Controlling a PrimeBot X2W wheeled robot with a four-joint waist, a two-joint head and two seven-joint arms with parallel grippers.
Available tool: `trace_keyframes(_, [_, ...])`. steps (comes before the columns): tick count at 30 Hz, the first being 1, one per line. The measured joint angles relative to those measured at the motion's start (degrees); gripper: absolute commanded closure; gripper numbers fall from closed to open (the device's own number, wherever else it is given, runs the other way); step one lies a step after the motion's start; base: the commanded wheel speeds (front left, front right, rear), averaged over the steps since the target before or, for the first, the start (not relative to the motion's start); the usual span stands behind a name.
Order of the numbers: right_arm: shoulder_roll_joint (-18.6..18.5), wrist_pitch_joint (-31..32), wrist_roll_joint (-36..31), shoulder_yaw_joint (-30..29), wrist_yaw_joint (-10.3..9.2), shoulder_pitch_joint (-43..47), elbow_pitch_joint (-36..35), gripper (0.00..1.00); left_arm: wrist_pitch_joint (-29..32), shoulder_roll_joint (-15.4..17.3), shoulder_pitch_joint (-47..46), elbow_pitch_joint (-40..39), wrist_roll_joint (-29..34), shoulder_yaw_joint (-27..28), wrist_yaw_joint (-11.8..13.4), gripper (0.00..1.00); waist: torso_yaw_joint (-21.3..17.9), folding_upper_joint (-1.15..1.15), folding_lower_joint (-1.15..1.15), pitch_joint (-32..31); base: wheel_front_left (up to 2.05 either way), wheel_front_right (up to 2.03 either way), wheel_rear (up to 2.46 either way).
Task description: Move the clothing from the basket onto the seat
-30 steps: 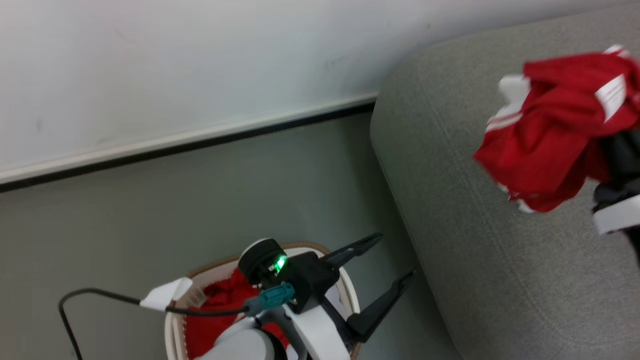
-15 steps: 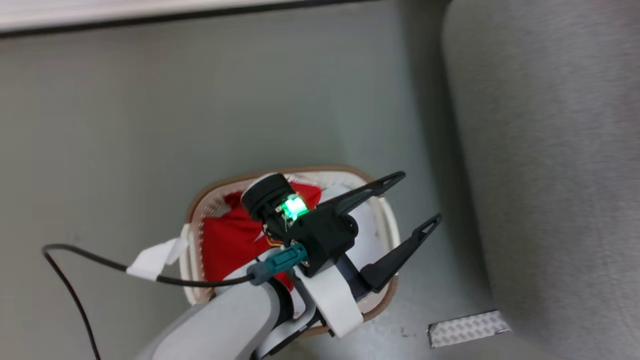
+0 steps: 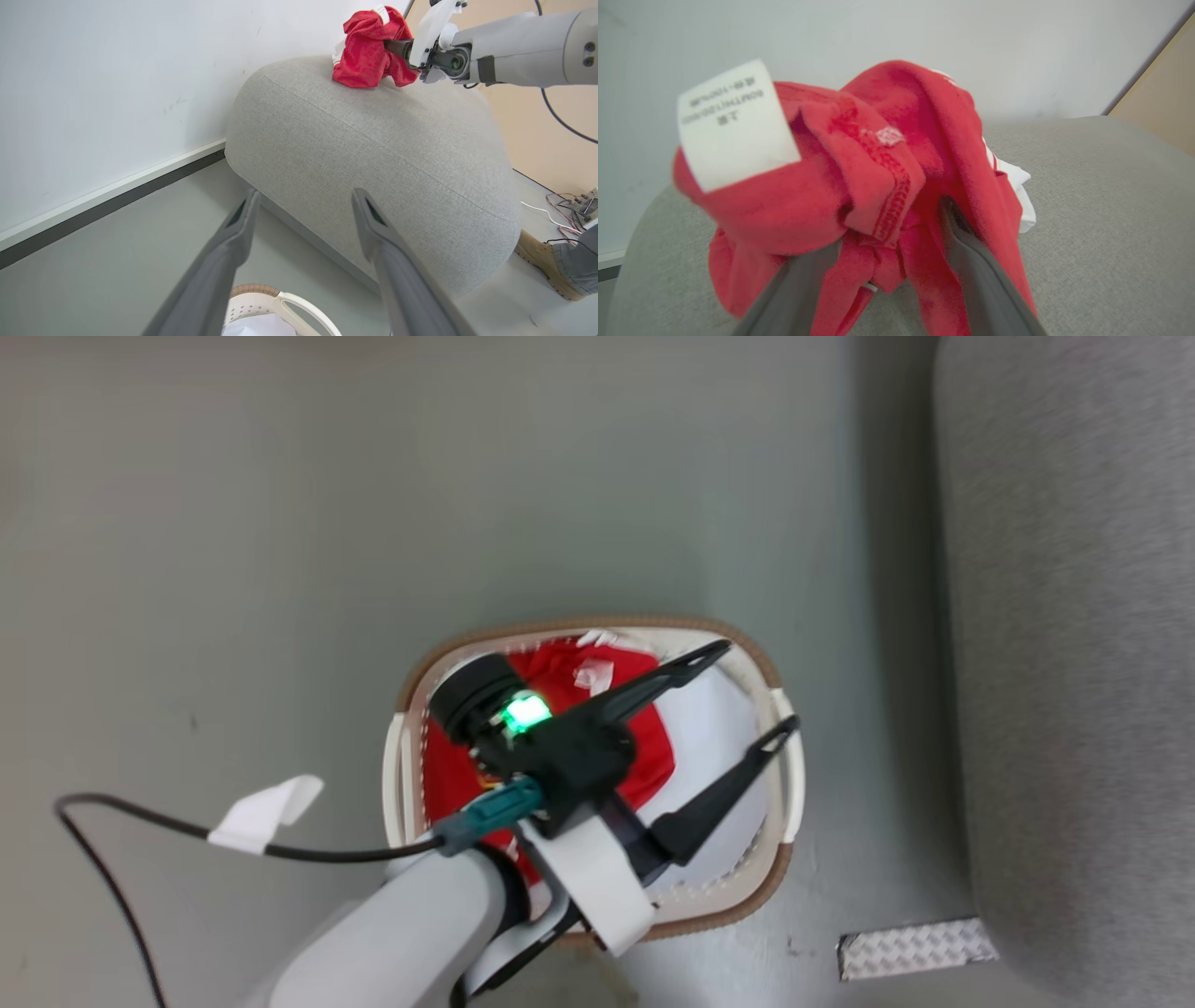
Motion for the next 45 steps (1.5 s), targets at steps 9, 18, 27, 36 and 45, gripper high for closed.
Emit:
trace_keyframes(9, [2.4, -0.2, -0.4, 5.9, 0.0, 12.6, -10.7, 0.0, -4.8, 2.2, 8.0, 3.7, -4.5, 3.2, 3.1, 0.0, -2.1, 0.0, -0.02, -9.9, 0.0, 0.0, 0.0])
trace_keyframes(18, [8.0, -0.4, 1.0, 6.3, 0.0, 35.2, -36.5, 0.0, -11.1, 3.9, 20.3, 5.4, -9.4, 8.5, 9.4, 0.0, -2.7, 0.0, -0.04, -23.3, 0.0, 0.0, 0.0])
trace_keyframes(27, [18.0, 0.6, -3.6, 6.5, 0.0, 59.6, -56.0, 0.0, -15.6, 5.4, 33.6, 6.6, -12.2, 15.4, 16.4, 0.0, 0.8, 0.0, -0.05, -34.4, 0.0, 0.0, 0.0])
trace_keyframes(36, [25.9, 0.1, -5.6, 10.2, 0.01, 69.5, -58.4, 0.0, -16.4, 2.6, 42.0, 6.2, -7.9, 24.9, 17.6, 0.0, 5.8, 0.0, -0.04, -39.0, 0.0, 0.0, 0.0])
trace_keyframes(45, [27.3, -0.2, -6.0, 13.5, 0.02, 68.5, -57.6, 0.0, -16.4, -1.5, 42.6, 7.9, -1.2, 27.9, 11.8, 0.0, 5.1, 0.0, -0.02, -36.7, 0.0, 0.0, 0.0])
